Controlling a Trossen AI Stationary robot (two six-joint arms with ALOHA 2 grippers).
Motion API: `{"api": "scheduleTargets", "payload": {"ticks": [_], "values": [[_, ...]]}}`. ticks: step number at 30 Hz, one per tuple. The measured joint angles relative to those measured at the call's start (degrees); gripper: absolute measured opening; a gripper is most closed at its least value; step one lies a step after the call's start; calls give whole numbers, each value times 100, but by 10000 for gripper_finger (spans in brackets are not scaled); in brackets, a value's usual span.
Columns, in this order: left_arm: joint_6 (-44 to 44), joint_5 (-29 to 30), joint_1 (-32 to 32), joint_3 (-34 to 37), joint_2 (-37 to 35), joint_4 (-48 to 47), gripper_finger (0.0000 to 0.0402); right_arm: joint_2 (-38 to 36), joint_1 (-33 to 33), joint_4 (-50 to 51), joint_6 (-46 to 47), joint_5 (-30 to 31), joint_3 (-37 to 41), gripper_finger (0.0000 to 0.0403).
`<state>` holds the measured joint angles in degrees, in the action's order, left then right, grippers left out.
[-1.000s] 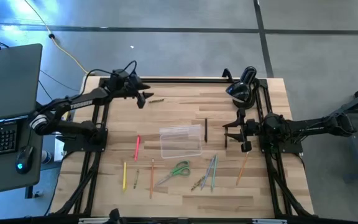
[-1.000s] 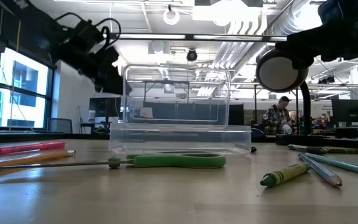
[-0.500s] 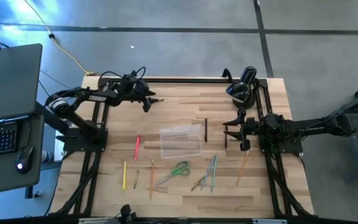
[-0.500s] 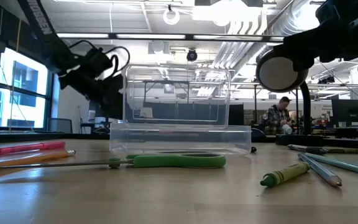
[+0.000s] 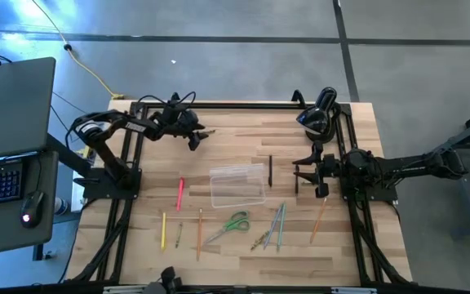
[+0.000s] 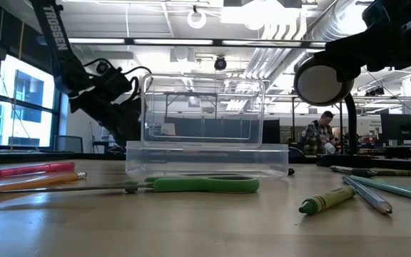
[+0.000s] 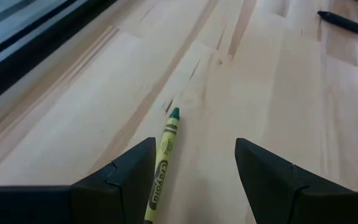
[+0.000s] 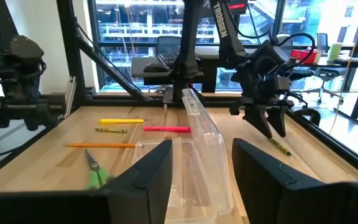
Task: Pick & place school supplies into a supply box
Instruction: Put the green crayon into the supply box
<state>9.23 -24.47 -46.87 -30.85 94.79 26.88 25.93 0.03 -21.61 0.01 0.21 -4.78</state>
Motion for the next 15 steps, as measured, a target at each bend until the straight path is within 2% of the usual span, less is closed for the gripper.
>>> {"api": "scheduleTargets", "payload": {"ticks": [5, 11, 15], "values": [[59, 50, 0, 0, 136, 359, 250, 0, 0, 0, 0, 6, 0, 146], [100, 539, 0, 0, 155, 263, 250, 0, 0, 0, 0, 6, 0, 146], [306, 566, 0, 0, 155, 204, 250, 0, 0, -1, -26, 4, 0, 146]]}}
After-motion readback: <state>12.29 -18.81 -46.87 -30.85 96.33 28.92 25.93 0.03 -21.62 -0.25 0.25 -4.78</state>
